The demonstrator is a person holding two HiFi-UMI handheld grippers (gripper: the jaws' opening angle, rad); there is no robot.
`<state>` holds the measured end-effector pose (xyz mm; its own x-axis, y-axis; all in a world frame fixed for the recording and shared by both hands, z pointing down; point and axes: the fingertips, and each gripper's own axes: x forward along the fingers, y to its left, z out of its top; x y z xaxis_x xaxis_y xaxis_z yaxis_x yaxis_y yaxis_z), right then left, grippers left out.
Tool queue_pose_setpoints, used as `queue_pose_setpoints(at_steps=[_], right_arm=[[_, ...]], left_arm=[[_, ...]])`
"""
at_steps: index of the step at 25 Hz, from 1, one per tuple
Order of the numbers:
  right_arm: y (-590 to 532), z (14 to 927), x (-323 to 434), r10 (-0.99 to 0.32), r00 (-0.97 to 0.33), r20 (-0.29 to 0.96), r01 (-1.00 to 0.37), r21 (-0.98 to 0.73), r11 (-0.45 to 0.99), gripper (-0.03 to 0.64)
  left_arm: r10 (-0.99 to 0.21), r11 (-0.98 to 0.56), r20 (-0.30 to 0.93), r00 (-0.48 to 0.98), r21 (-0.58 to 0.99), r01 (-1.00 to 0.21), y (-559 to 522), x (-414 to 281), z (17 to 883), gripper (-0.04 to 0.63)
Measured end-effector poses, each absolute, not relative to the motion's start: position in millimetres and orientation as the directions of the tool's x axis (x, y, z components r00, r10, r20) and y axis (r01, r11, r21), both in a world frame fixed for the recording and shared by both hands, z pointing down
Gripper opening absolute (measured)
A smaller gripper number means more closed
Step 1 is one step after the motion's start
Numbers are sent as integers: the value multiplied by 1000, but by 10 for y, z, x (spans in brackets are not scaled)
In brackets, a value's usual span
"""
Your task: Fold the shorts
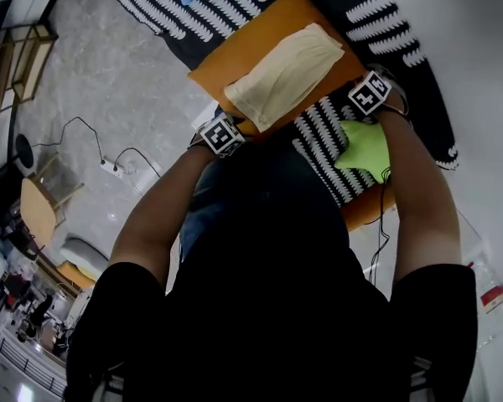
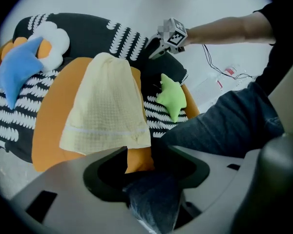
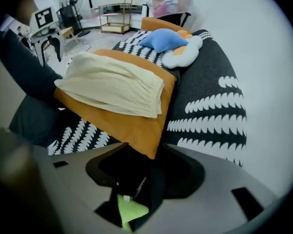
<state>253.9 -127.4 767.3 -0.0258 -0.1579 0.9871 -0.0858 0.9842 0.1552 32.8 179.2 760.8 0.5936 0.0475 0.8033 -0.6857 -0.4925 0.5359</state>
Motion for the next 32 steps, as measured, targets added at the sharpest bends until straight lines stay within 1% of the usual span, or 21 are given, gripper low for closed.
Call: queue_pose_setpoints(at_steps=[5,9,13,16,22,32], right_arm=[[-1009,7260,2658,-134,-125,983,-303,91,949,222],[-861,6977,2679,-142,-206,968,-410,46,911,219],[-791,6738,2691,-164,-284,945,-516,-6,856,218],[-808,6647,2729,-186,-323,928,-577,-37,816,217],[-1006,6508,2797,-273,-374,887,-686,-67,724,211],[-1343,6999,2546,-306,-423,853,-773,-164,613,212]], left_arm=[[0,-484,809,587,514,-708,1379,243,7103,275],[-28,-473,805,592,511,-718,1042,199,6798,278],[-27,-491,806,591,504,-711,701,155,6603,282],[-35,-490,806,591,502,-713,434,136,6488,284],[-61,-495,797,600,498,-712,-143,125,6446,285],[-65,-493,798,599,496,-715,-888,140,6857,284]])
